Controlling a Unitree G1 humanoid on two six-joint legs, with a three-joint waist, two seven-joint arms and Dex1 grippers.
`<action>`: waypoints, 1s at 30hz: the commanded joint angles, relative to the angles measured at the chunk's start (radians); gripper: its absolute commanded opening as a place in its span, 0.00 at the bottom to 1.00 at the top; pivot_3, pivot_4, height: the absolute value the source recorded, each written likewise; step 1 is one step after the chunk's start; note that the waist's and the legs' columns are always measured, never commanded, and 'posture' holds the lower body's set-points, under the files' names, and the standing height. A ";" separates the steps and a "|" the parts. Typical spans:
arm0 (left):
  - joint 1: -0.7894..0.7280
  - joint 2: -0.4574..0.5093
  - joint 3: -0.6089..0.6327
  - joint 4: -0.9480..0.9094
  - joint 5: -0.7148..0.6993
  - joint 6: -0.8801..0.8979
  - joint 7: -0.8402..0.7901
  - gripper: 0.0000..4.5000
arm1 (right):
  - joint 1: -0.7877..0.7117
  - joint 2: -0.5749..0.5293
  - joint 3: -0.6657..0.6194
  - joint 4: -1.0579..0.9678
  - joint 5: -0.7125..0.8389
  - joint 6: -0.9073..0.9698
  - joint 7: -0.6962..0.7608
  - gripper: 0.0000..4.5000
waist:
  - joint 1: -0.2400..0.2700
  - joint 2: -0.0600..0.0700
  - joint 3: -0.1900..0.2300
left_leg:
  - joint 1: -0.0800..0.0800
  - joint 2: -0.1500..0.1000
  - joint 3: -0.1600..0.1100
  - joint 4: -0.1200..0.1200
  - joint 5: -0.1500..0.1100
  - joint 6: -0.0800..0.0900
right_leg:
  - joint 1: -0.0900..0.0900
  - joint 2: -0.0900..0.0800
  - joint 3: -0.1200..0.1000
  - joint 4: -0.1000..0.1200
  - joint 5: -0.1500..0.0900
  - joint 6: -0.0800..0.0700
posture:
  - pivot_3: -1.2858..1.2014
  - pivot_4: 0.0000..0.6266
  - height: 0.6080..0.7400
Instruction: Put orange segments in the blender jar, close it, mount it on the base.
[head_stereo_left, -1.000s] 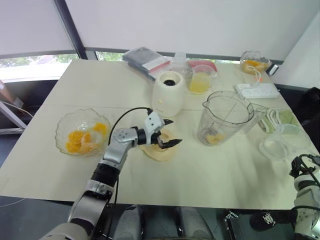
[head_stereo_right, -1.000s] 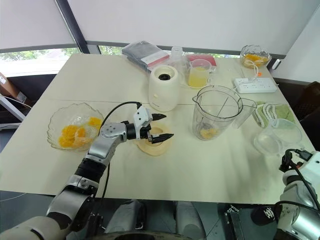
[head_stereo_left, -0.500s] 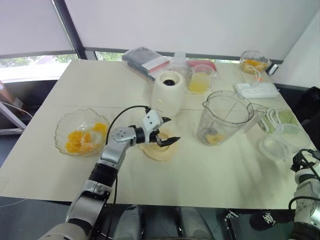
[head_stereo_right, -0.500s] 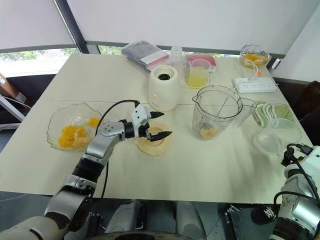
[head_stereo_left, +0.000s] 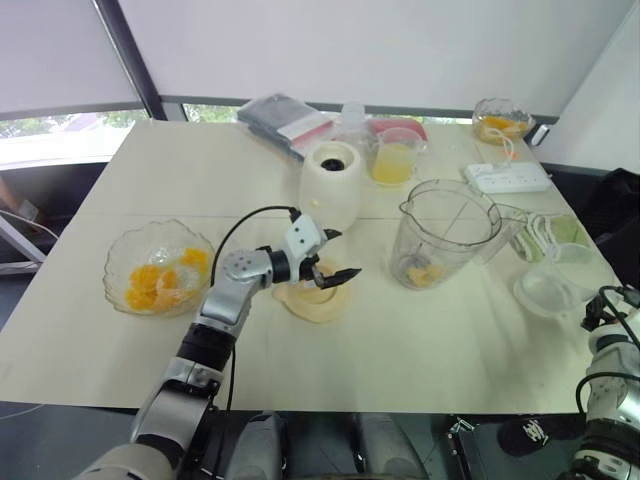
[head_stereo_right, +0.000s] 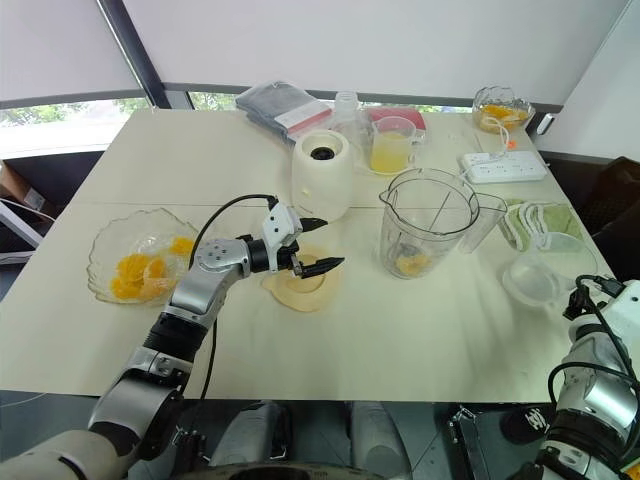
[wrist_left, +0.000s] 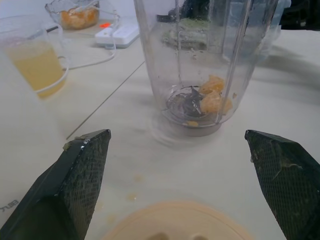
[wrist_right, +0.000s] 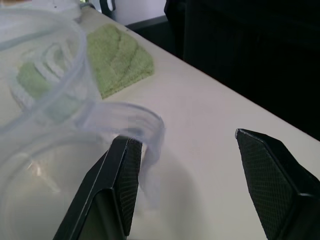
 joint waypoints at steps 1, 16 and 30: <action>-0.018 0.008 0.005 -0.048 -0.021 -0.005 0.007 1.00 | -0.027 -0.035 0.001 0.033 -0.008 -0.047 0.003 0.38 | 0.000 0.000 0.000 | 0.000 0.000 0.000 0.000 0.000 0.000 | 0.000 0.000 0.000 -0.001 0.000 0.001 | 0.52 0.24 1.00; -0.025 0.010 0.000 -0.038 -0.025 -0.009 0.026 1.00 | -0.051 -0.036 0.008 0.020 0.019 -0.061 -0.016 0.01 | 0.002 0.000 0.000 | 0.000 0.002 0.000 -0.001 -0.001 0.001 | 0.005 -0.002 0.000 -0.009 0.002 0.003 | 0.52 0.24 1.00; -0.086 -0.023 -0.008 0.075 -0.027 -0.042 0.004 1.00 | 0.031 0.000 -0.047 -0.602 0.172 0.184 -0.139 0.01 | 0.001 0.008 0.003 | -0.001 0.002 0.000 -0.002 -0.001 0.001 | 0.003 -0.001 0.000 -0.009 0.001 0.003 | 0.52 0.24 1.00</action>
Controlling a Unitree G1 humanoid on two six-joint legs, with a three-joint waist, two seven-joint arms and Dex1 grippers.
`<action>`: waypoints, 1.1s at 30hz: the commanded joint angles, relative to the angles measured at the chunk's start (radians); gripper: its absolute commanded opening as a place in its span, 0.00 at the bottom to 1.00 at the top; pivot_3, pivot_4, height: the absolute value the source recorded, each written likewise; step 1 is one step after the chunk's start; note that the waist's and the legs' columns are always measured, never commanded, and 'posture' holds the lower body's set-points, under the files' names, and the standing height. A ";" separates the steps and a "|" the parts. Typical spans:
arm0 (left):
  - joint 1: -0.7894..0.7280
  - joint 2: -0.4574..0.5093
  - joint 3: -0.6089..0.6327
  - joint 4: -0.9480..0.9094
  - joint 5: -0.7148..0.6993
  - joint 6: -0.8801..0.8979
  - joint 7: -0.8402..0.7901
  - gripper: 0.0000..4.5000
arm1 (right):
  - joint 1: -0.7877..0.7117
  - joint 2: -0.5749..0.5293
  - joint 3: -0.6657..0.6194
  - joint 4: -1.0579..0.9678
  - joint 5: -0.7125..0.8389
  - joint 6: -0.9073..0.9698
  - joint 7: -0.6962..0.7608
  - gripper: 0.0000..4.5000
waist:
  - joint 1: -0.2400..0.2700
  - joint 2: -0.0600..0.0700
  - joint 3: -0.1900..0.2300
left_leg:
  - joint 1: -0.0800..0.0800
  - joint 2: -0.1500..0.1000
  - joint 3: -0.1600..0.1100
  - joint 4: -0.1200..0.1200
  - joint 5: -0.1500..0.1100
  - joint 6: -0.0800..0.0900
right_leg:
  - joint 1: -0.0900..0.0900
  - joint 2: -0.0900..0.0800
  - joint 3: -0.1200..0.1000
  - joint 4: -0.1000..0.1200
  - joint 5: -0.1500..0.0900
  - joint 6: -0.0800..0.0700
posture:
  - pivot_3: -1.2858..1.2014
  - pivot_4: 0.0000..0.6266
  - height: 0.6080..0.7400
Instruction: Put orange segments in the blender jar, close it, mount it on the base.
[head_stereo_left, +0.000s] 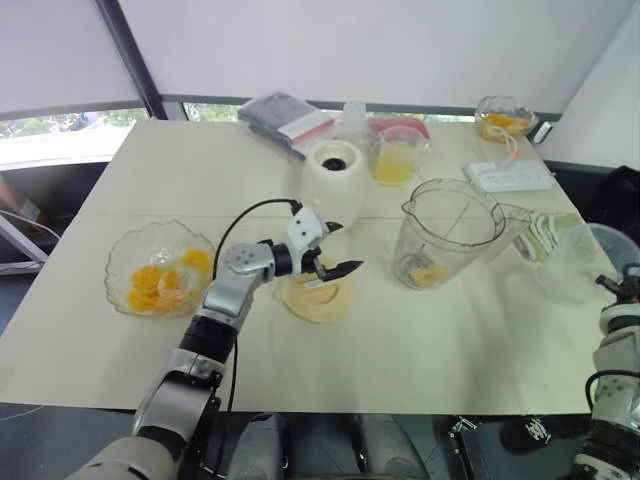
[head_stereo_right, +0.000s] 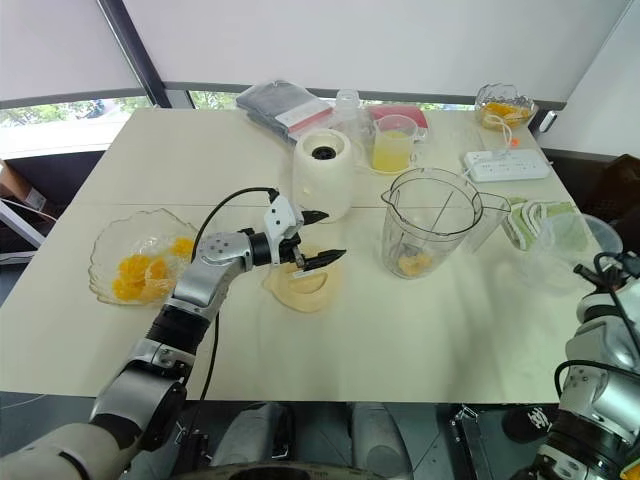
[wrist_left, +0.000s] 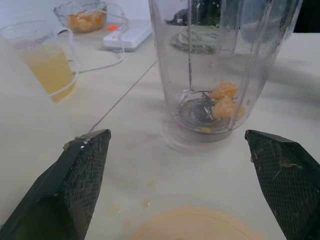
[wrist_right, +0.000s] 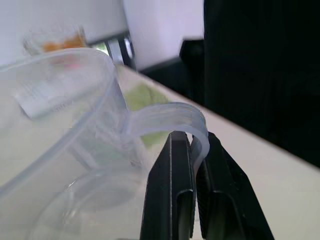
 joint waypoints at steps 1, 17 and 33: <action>-0.037 -0.014 -0.005 0.012 -0.015 -0.025 -0.009 1.00 | -0.018 -0.059 -0.034 -0.170 0.024 0.046 -0.019 0.01 | 0.002 0.000 0.000 | 0.000 0.000 0.000 0.000 0.000 0.000 | 0.000 0.000 0.000 0.000 0.000 0.000 | 0.52 0.24 1.00; -0.070 -0.092 0.050 0.015 -0.155 0.041 -0.068 1.00 | -0.159 -0.389 0.020 -0.349 -0.027 0.325 0.052 0.01 | 0.003 -0.002 0.002 | -0.002 0.000 0.000 -0.001 0.000 0.001 | -0.001 -0.001 0.000 -0.001 -0.002 -0.001 | 0.52 0.24 1.00; -0.039 -0.080 0.035 -0.057 -0.154 -0.026 -0.063 1.00 | -0.196 -0.533 0.155 -0.377 -0.176 0.348 0.211 0.01 | 0.004 -0.002 0.002 | -0.003 0.000 0.001 -0.001 0.000 0.001 | -0.003 -0.001 0.000 -0.001 -0.002 -0.001 | 0.52 0.24 1.00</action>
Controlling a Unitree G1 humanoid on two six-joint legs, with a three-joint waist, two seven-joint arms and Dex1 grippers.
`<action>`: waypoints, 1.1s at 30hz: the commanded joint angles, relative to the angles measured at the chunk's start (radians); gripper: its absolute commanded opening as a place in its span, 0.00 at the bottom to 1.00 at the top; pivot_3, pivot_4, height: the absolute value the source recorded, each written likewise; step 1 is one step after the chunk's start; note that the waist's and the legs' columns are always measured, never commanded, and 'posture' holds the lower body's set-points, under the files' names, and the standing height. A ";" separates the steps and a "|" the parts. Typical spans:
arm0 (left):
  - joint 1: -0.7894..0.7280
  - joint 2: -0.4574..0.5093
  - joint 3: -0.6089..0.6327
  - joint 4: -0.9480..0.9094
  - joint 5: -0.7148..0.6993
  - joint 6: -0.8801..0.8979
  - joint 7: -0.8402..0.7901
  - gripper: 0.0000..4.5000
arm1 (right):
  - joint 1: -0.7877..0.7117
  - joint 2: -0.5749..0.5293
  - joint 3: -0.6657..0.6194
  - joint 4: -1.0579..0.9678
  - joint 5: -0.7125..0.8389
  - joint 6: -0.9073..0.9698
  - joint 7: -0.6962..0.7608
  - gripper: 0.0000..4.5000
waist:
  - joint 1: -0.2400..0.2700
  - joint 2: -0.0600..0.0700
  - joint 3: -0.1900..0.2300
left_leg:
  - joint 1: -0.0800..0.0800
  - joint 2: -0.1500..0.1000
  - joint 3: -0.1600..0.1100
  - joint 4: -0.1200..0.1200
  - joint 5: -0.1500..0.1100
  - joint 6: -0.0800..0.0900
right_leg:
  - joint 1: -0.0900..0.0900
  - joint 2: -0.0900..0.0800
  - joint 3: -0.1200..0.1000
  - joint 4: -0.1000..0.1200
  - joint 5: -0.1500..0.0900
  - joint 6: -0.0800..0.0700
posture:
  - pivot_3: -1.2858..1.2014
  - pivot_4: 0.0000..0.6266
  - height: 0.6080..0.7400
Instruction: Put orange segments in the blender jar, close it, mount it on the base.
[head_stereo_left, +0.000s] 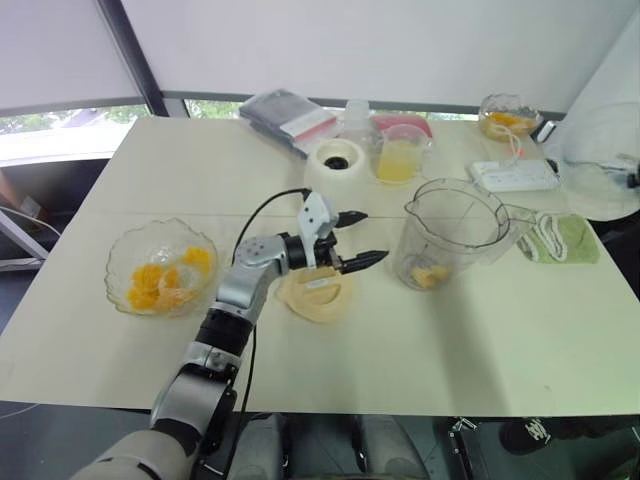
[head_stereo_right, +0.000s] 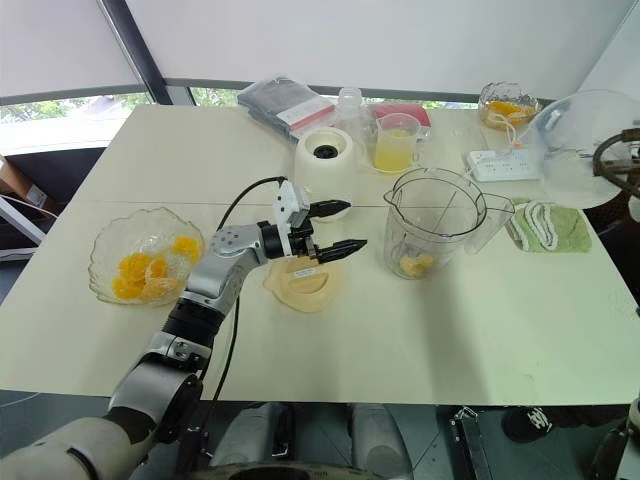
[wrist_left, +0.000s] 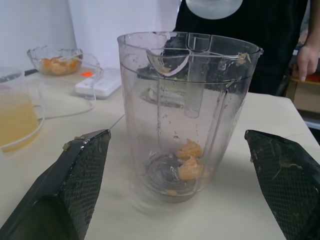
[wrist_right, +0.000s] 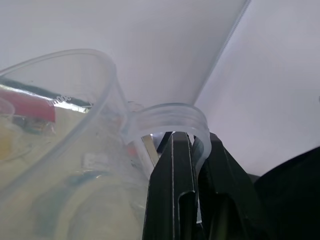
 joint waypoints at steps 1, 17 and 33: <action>0.001 -0.007 0.010 -0.044 -0.014 -0.040 0.010 1.00 | -0.031 -0.053 -0.001 -0.064 -0.051 -0.034 0.034 0.01 | 0.000 0.000 0.000 | 0.000 0.000 0.000 0.000 0.000 0.000 | 0.000 0.000 0.000 0.000 0.000 0.000 | 0.52 0.24 1.00; -0.009 -0.045 0.023 0.008 -0.019 -0.124 0.048 1.00 | -0.050 -0.144 0.122 -0.071 -0.203 -0.106 0.202 0.01 | 0.005 0.000 0.000 | -0.012 0.000 -0.001 0.001 0.000 0.000 | -0.013 0.000 -0.001 0.001 0.002 0.004 | 0.52 0.24 1.00; 0.001 -0.047 0.021 -0.005 -0.025 -0.115 0.060 1.00 | -0.005 -0.193 0.194 -0.060 -0.378 -0.251 0.330 0.01 | 0.007 0.000 0.000 | -0.012 -0.002 -0.001 0.002 0.000 0.000 | -0.013 0.000 -0.001 0.001 0.002 0.004 | 0.52 0.24 1.00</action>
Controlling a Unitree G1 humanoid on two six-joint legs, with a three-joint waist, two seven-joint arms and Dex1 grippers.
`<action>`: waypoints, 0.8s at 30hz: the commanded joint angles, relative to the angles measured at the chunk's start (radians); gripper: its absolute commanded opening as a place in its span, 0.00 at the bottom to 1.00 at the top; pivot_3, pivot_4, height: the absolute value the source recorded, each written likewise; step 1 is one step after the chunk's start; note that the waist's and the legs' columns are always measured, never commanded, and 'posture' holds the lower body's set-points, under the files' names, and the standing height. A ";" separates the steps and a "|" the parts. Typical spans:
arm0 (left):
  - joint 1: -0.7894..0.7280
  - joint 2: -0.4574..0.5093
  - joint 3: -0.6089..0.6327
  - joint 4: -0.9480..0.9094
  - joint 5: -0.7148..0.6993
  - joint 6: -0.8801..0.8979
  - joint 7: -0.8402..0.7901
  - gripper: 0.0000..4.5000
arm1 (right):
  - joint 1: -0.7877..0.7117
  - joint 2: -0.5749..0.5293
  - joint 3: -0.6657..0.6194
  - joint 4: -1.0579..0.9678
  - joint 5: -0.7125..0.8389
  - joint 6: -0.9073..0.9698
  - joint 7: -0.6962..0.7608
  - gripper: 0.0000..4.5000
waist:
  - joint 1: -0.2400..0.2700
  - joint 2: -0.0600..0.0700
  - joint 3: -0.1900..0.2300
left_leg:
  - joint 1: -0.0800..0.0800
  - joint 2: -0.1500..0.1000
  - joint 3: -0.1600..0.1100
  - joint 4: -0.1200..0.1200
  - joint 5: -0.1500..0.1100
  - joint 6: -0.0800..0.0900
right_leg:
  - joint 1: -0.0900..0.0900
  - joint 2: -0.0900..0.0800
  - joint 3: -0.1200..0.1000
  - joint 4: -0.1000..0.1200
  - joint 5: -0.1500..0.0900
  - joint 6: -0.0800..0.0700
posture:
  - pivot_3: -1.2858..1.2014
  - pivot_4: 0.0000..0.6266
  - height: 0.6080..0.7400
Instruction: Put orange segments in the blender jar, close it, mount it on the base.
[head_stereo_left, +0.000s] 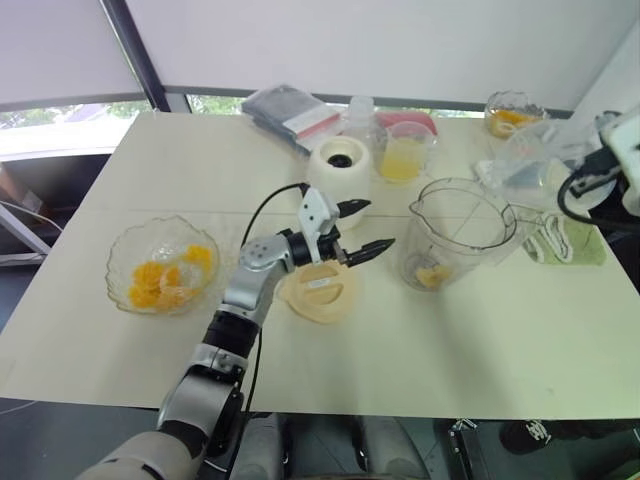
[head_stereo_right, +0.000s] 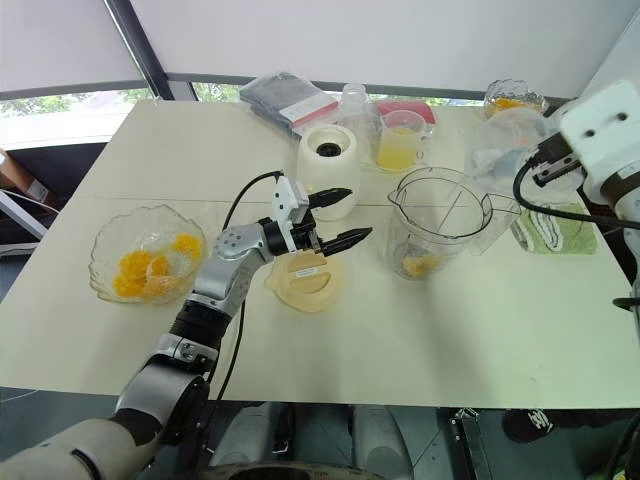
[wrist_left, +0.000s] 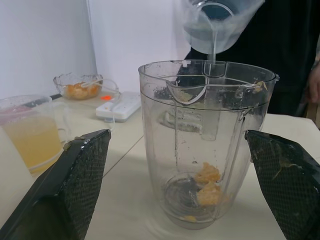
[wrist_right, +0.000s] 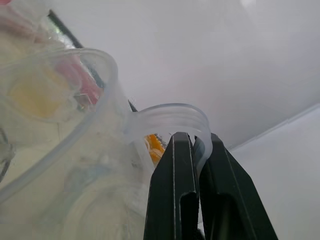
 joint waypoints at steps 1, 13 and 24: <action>-0.005 -0.001 0.007 -0.025 -0.012 -0.004 0.002 1.00 | -0.007 -0.006 -0.031 -0.029 -0.042 -0.042 0.007 0.01 | 0.000 0.000 0.000 | 0.000 0.000 0.000 0.000 0.000 0.000 | 0.000 0.000 0.000 0.000 0.000 0.000 | 0.52 0.24 1.00; -0.010 0.002 -0.002 -0.018 -0.004 -0.005 0.003 1.00 | -0.046 0.234 -0.231 -0.065 0.059 0.233 -0.031 0.01 | 0.021 0.000 0.000 | 0.000 -0.001 0.000 0.002 0.000 0.000 | 0.000 0.000 0.000 0.001 0.001 0.001 | 0.52 0.24 1.00; -0.023 0.011 -0.004 -0.006 -0.002 0.004 -0.006 1.00 | -0.322 0.501 -0.534 -0.126 0.205 0.637 -0.190 0.01 | 0.020 0.002 -0.001 | 0.000 0.000 0.000 0.002 0.000 0.000 | 0.000 0.000 0.000 0.002 0.001 0.000 | 0.52 0.24 1.00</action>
